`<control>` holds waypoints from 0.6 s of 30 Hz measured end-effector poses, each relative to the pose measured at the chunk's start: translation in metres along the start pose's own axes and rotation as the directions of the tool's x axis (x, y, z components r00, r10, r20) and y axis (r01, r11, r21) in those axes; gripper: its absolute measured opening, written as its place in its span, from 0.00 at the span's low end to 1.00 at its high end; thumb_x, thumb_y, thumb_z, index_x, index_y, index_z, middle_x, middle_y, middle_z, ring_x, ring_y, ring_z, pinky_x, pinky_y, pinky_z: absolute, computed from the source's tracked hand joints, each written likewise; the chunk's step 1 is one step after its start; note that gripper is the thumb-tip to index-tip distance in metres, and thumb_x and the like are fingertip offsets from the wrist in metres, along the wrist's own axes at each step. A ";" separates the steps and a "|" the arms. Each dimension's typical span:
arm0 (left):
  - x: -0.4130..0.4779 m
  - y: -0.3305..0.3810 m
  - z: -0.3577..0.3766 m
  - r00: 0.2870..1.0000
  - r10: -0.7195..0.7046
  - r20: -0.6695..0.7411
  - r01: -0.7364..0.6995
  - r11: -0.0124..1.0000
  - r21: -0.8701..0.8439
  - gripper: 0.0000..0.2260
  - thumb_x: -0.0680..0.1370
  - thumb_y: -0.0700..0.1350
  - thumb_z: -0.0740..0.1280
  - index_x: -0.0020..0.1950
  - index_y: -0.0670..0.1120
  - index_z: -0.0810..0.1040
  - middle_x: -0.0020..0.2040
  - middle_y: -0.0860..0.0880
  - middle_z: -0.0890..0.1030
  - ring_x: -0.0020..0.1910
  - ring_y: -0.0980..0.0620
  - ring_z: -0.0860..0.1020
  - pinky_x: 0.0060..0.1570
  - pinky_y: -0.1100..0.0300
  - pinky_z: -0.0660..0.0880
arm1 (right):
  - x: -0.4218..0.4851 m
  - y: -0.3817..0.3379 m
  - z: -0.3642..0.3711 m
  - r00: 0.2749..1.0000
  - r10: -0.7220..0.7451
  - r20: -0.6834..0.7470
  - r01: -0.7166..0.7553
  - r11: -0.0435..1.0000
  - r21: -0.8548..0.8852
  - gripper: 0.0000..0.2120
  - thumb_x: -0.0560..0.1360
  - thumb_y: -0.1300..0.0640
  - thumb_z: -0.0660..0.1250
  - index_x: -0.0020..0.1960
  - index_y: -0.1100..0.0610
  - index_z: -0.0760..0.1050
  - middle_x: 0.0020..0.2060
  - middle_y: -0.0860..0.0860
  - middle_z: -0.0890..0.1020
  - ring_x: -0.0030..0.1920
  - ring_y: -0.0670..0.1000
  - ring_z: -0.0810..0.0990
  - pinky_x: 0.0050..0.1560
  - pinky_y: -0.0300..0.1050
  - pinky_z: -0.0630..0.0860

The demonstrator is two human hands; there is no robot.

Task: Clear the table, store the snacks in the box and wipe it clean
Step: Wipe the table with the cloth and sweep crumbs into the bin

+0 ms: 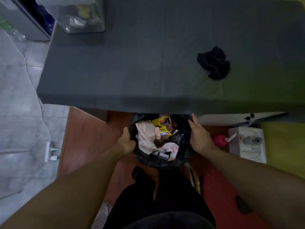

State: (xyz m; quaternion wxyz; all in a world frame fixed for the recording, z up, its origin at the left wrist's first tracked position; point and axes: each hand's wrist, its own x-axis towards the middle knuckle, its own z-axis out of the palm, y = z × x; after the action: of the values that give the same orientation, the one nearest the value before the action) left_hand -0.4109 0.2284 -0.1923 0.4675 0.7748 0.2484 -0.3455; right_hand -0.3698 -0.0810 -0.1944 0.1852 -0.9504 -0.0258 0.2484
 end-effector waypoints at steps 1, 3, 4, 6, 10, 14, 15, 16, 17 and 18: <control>-0.004 -0.005 -0.003 1.000 0.000 -0.005 0.000 1.000 -0.003 0.16 0.76 0.34 0.60 0.61 0.46 0.63 0.50 0.42 0.76 0.51 0.44 0.76 0.55 0.45 0.78 | -0.003 -0.004 0.003 1.000 -0.005 0.004 0.005 1.000 0.005 0.35 0.74 0.70 0.61 0.79 0.58 0.58 0.81 0.46 0.46 0.70 0.60 0.72 0.67 0.53 0.71; -0.013 -0.017 -0.009 1.000 0.008 -0.023 -0.008 1.000 -0.008 0.16 0.77 0.34 0.60 0.62 0.46 0.63 0.53 0.40 0.76 0.53 0.43 0.76 0.56 0.45 0.77 | -0.008 -0.014 0.009 1.000 -0.009 0.015 0.009 1.000 0.011 0.37 0.72 0.71 0.62 0.79 0.57 0.59 0.81 0.45 0.48 0.71 0.59 0.71 0.68 0.53 0.71; -0.017 -0.023 -0.012 0.999 0.011 -0.032 -0.011 1.000 -0.008 0.17 0.77 0.34 0.60 0.62 0.47 0.62 0.55 0.40 0.76 0.53 0.43 0.76 0.57 0.46 0.77 | -0.011 -0.018 0.013 1.000 -0.012 0.025 0.012 1.000 0.013 0.38 0.71 0.72 0.62 0.79 0.56 0.59 0.81 0.44 0.48 0.71 0.58 0.72 0.68 0.52 0.71; -0.025 -0.035 -0.019 0.999 0.016 -0.040 -0.016 1.000 0.003 0.18 0.78 0.35 0.60 0.65 0.46 0.62 0.57 0.38 0.76 0.55 0.41 0.76 0.57 0.47 0.76 | -0.018 -0.028 0.022 0.999 -0.032 0.034 0.031 0.999 0.017 0.38 0.71 0.73 0.61 0.79 0.55 0.60 0.81 0.43 0.49 0.70 0.58 0.73 0.67 0.51 0.72; -0.038 -0.055 -0.039 0.997 -0.024 -0.073 0.029 0.997 0.070 0.21 0.78 0.37 0.61 0.70 0.44 0.60 0.59 0.36 0.75 0.58 0.38 0.75 0.56 0.48 0.75 | -0.027 -0.054 0.037 0.992 -0.122 0.014 0.122 0.992 0.016 0.38 0.69 0.73 0.61 0.77 0.54 0.66 0.80 0.39 0.54 0.67 0.56 0.76 0.67 0.47 0.72; -0.054 -0.072 -0.057 0.986 -0.007 -0.168 0.033 0.987 0.154 0.18 0.77 0.36 0.60 0.65 0.38 0.61 0.63 0.34 0.70 0.62 0.36 0.71 0.60 0.46 0.72 | -0.025 -0.083 0.040 0.969 -0.236 0.066 0.239 0.970 -0.037 0.39 0.69 0.75 0.61 0.77 0.54 0.65 0.79 0.42 0.58 0.68 0.56 0.75 0.69 0.46 0.70; -0.058 -0.077 -0.061 0.980 0.020 -0.199 0.013 0.986 0.165 0.19 0.77 0.35 0.60 0.66 0.36 0.61 0.64 0.34 0.69 0.62 0.35 0.71 0.61 0.45 0.71 | -0.025 -0.091 0.040 0.963 -0.256 0.085 0.261 0.964 -0.056 0.39 0.69 0.75 0.62 0.78 0.54 0.64 0.79 0.43 0.58 0.67 0.57 0.75 0.68 0.48 0.71; -0.062 -0.081 -0.064 0.973 0.049 -0.226 -0.008 0.984 0.178 0.23 0.77 0.34 0.60 0.70 0.35 0.59 0.66 0.33 0.67 0.63 0.34 0.70 0.63 0.45 0.70 | -0.024 -0.100 0.040 0.956 -0.274 0.102 0.282 0.957 -0.075 0.40 0.69 0.74 0.62 0.79 0.53 0.63 0.79 0.43 0.57 0.66 0.58 0.76 0.67 0.50 0.72; -0.066 -0.086 -0.068 0.967 0.070 -0.246 -0.020 0.980 0.200 0.28 0.77 0.34 0.60 0.75 0.35 0.54 0.68 0.33 0.64 0.65 0.33 0.69 0.65 0.45 0.69 | -0.024 -0.108 0.040 0.951 -0.288 0.116 0.299 0.950 -0.093 0.40 0.69 0.74 0.62 0.79 0.53 0.61 0.80 0.44 0.57 0.65 0.59 0.75 0.67 0.50 0.72; -0.069 -0.089 -0.072 0.961 0.076 -0.265 -0.013 0.973 0.230 0.32 0.78 0.35 0.60 0.78 0.36 0.47 0.71 0.33 0.61 0.66 0.33 0.68 0.66 0.46 0.67 | -0.023 -0.118 0.040 0.945 -0.300 0.128 0.314 0.943 -0.109 0.41 0.70 0.74 0.62 0.80 0.53 0.60 0.80 0.44 0.56 0.64 0.59 0.75 0.66 0.50 0.72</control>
State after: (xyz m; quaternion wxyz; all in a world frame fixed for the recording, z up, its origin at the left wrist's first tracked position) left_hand -0.4963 0.3280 -0.1651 0.3452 0.8686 0.2517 -0.2511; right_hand -0.4043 0.0388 -0.1727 0.1585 -0.9296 -0.1999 0.2660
